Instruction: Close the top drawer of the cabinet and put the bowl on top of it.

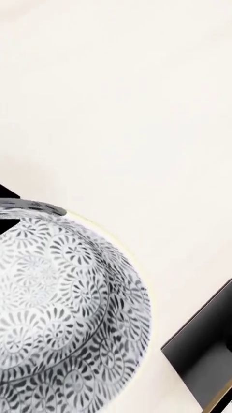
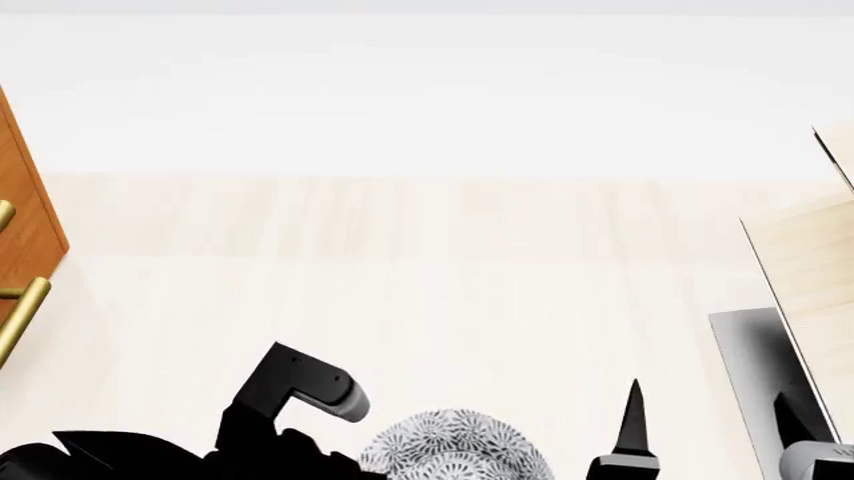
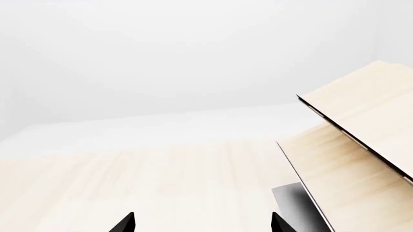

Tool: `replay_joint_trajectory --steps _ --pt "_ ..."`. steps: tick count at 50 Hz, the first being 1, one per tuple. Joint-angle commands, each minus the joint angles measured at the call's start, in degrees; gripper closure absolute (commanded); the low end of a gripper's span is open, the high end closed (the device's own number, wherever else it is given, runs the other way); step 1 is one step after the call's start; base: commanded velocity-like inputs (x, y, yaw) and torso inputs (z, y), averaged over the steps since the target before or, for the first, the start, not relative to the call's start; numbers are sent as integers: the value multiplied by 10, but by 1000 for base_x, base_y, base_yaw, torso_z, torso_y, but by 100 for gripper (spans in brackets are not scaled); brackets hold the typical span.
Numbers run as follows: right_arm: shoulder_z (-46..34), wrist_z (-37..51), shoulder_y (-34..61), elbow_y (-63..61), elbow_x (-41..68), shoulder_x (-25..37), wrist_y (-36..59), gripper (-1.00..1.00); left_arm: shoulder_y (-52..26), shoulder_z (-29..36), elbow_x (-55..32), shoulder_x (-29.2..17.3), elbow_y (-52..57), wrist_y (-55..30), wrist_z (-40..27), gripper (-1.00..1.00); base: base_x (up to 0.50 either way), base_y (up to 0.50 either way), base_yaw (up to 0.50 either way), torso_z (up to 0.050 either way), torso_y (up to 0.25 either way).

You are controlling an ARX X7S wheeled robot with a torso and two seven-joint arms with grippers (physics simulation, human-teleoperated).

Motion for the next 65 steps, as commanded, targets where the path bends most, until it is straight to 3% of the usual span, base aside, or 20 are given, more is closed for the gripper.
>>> replay_joint_trajectory --steps 1,65 --pt "-1 1 -3 -2 0 1 -3 -100 1 -10 -9 -19 45 -16 -24 100 0 0 0 0 0" --pt "15 14 -26 -25 25 17 -18 -100 -50 -99 -121 -84 215 -106 -141 100 0 0 0 0 0"
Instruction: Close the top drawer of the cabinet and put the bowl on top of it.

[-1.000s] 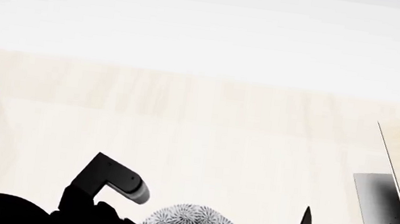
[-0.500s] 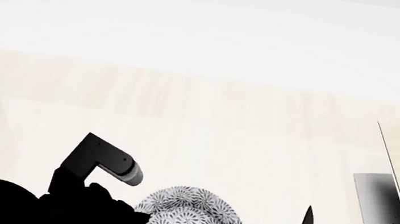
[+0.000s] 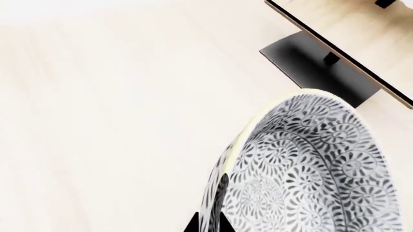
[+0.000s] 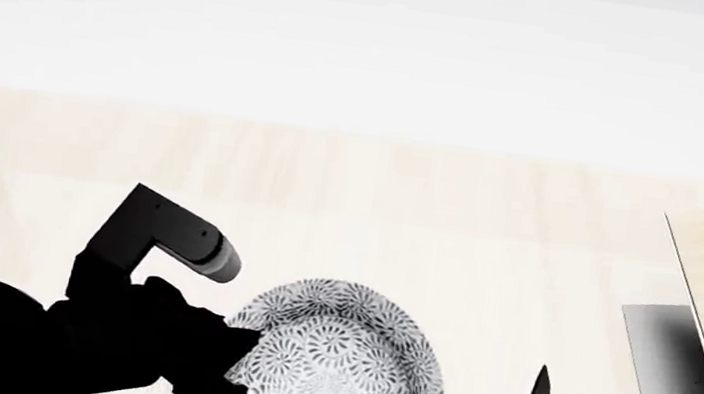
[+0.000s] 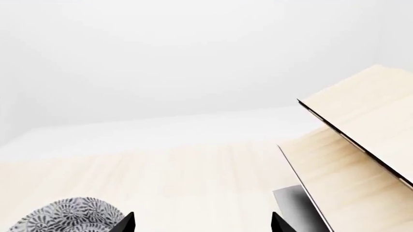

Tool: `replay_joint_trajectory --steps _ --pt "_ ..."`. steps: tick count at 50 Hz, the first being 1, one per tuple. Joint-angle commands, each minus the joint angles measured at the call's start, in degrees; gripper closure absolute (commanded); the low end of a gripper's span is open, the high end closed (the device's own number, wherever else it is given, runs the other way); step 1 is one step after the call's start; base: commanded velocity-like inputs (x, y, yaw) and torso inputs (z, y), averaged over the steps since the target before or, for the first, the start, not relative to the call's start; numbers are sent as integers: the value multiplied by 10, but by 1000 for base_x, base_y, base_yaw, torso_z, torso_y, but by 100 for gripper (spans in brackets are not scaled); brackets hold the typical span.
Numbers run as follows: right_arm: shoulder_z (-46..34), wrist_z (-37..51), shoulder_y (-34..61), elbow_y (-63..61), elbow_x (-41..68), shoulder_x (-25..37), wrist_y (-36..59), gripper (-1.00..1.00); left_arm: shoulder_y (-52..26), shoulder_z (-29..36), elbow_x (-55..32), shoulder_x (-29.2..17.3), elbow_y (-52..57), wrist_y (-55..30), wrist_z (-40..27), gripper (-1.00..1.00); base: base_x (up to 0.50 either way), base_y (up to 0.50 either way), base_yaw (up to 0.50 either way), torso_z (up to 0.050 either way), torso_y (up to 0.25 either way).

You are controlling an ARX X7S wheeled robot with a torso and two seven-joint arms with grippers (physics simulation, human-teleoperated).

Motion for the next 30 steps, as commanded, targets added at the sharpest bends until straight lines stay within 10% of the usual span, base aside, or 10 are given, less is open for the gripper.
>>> replay_joint_trajectory --steps 1,30 --pt "2 4 -5 -4 4 3 -2 -100 -12 -28 -34 -13 31 -13 -20 100 0 0 0 0 0" --pt "10 35 15 -23 49 22 8 -100 -49 -89 -101 -39 73 -39 -78 100 0 0 0 0 0"
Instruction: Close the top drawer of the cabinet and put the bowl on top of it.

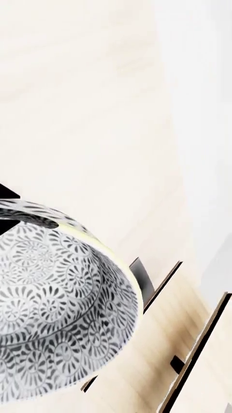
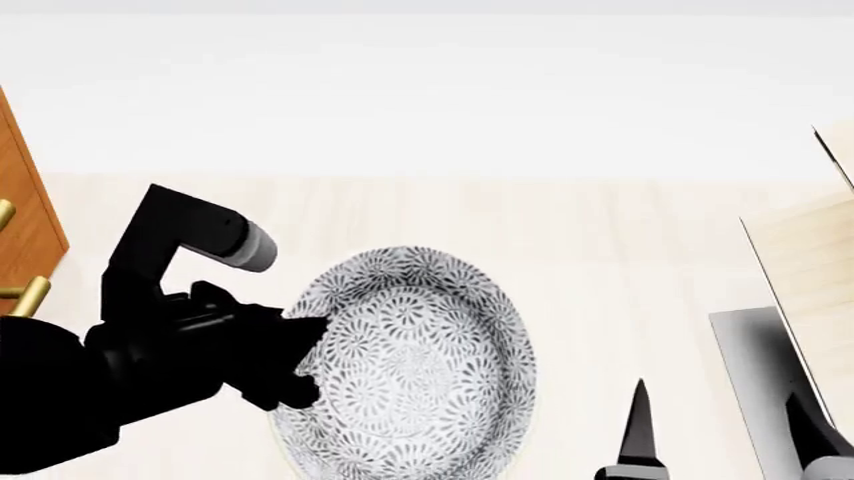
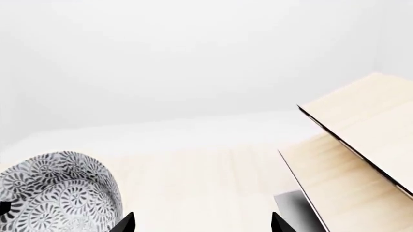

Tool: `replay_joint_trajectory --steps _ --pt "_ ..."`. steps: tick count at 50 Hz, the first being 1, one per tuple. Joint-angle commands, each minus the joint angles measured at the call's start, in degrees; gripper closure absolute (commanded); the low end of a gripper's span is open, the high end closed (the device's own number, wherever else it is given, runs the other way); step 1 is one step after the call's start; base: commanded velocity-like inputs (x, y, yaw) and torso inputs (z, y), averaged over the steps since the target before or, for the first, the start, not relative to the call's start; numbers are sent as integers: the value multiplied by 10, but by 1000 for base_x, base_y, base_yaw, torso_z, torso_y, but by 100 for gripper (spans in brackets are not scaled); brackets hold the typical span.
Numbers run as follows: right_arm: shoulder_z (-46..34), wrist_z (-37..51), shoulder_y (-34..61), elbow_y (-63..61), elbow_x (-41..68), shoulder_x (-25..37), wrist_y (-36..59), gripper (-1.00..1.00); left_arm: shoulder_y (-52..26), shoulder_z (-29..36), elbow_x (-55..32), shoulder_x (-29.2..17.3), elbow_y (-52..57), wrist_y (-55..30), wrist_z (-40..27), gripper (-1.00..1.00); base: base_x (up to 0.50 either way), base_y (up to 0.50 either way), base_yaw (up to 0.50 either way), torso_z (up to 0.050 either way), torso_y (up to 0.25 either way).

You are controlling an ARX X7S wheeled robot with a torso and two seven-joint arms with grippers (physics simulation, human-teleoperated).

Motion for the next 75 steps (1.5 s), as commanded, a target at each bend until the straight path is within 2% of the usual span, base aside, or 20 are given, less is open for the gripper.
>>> replay_joint_trajectory --steps 1,75 --pt "-3 14 16 -5 18 8 7 -100 -21 -29 -29 -8 10 -6 -20 100 0 0 0 0 0" --pt "-3 8 -5 -5 15 19 -19 -100 -90 -140 -145 -87 50 -16 -113 100 0 0 0 0 0"
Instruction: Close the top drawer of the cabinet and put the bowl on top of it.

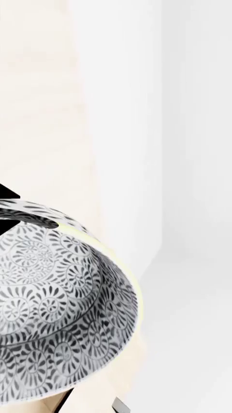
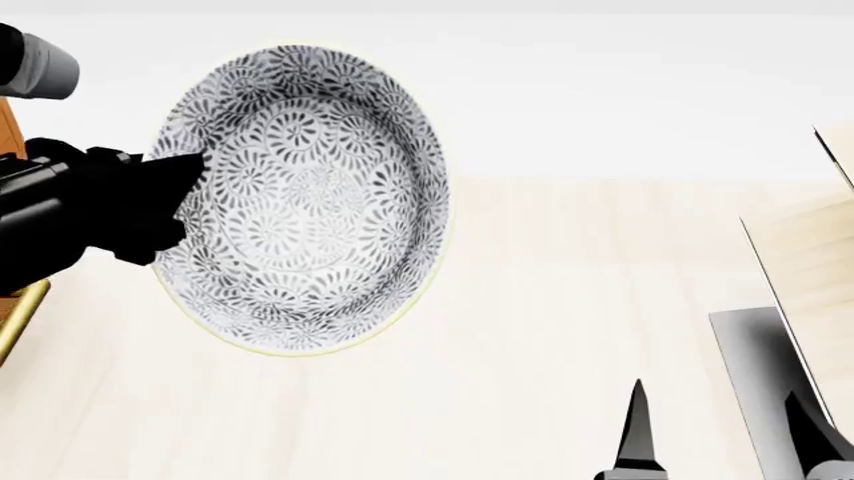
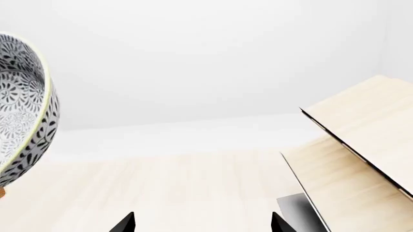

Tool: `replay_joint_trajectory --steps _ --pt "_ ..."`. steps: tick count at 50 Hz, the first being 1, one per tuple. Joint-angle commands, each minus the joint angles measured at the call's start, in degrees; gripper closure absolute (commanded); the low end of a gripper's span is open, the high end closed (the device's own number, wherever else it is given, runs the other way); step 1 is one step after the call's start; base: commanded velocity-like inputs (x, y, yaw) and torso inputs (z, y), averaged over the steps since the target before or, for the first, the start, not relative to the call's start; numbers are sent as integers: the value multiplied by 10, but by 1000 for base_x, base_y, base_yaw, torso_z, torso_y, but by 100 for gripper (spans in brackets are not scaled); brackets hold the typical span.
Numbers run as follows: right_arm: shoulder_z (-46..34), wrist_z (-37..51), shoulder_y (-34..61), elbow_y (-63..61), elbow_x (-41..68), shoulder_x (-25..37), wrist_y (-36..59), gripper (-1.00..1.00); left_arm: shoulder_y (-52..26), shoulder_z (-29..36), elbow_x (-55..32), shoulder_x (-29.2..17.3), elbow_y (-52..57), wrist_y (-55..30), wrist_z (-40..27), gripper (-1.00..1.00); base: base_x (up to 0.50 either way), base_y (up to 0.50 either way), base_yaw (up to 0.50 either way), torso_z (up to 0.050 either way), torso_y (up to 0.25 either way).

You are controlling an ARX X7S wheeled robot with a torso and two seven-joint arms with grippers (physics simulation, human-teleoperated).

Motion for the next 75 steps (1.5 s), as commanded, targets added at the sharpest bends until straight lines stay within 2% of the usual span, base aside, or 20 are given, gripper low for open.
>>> replay_joint_trajectory --steps 1,19,57,75 --pt "0 2 3 2 5 4 -1 -100 -20 -18 -18 -10 -3 0 -9 100 0 0 0 0 0" --pt "-11 -9 0 17 -13 -1 -10 -100 -57 -38 -44 -22 -11 -4 -32 100 0 0 0 0 1" --pt "-33 12 16 8 -7 3 -1 -100 -57 -110 -78 -64 1 41 -85 100 0 0 0 0 0" --pt "-31 17 23 8 5 11 -2 -100 -88 -132 -94 -81 -23 49 -101 100 0 0 0 0 1"
